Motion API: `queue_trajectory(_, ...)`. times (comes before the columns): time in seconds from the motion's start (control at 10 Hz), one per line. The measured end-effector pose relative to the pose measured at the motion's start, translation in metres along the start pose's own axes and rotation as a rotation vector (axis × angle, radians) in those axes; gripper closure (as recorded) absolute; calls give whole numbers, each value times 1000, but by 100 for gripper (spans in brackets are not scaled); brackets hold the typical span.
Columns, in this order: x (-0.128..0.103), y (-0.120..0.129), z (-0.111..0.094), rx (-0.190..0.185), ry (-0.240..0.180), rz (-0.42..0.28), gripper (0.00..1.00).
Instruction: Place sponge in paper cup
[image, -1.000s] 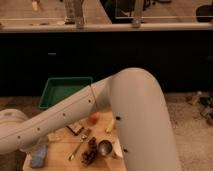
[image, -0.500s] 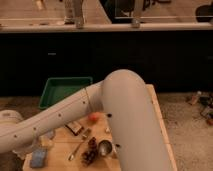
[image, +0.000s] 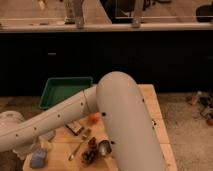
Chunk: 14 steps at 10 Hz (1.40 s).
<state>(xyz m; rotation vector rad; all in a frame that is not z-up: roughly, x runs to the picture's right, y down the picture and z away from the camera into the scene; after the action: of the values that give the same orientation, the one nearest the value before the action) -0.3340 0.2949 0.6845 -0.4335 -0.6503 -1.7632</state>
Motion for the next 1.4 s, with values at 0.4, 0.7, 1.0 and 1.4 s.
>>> queue_trajectory(0.4, 0, -13, 27, 29, -30, 46, 20)
queue_trajectory(0.7, -4, -25, 39, 57, -36, 59, 20)
queue_trajectory(1.0, -7, -37, 45, 68, -34, 56, 20)
queue_trajectory(1.4, -1, -47, 51, 68, -41, 49, 20)
